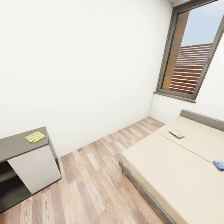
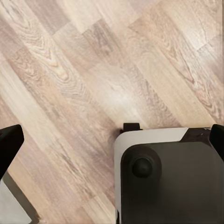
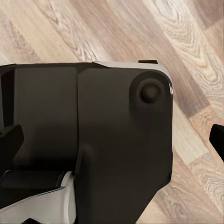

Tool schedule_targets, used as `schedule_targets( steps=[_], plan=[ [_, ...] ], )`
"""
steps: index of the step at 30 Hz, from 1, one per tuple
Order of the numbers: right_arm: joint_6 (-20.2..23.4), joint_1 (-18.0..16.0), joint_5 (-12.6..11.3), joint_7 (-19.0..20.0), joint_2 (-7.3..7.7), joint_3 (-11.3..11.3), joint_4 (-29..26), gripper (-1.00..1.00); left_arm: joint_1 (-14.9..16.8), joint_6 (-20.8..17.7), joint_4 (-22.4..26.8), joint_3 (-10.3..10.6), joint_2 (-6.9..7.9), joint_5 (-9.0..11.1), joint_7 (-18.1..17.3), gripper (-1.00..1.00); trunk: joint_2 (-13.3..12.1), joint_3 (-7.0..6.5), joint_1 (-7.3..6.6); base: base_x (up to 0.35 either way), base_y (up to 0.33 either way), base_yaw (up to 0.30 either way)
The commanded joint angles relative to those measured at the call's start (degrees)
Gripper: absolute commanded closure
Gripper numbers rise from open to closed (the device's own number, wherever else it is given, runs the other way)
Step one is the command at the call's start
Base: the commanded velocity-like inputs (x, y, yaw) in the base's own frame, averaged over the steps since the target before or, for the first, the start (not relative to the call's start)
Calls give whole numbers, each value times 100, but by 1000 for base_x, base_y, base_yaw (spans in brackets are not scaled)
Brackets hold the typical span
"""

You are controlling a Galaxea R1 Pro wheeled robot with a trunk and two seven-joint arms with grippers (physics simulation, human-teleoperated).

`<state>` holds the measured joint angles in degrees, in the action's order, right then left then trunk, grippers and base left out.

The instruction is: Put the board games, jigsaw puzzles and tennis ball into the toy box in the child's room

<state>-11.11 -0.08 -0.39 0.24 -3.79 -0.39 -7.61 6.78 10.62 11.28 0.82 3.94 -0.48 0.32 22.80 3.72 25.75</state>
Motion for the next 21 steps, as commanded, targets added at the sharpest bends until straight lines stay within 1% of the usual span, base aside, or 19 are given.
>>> schedule_targets(
  steps=[1, 12, 15, 21],
  plan=[
    [-13, -1, -4, 2, -1, -5, -4, -100, 3, 20, -5, 10, 1, -5, 3, -100, 12, 19, 3, 0, 0, -185],
    [-22, -1, -4, 2, -2, -9, 3, -100, 5, 19, -11, 22, -1, -9, 3, -100, 12, 101, 3, -8, 0, -186],
    [-22, -1, -4, 2, -2, -11, 8, -100, 5, 19, -12, 23, 0, -7, 3, -100, 12, 123, 3, -136, 0, -194],
    [-23, -1, -4, 2, -1, -13, 18, -100, 4, 19, -12, 23, 1, -7, 3, -100, 12, 164, 3, -222, 0, -207]
  ],
)
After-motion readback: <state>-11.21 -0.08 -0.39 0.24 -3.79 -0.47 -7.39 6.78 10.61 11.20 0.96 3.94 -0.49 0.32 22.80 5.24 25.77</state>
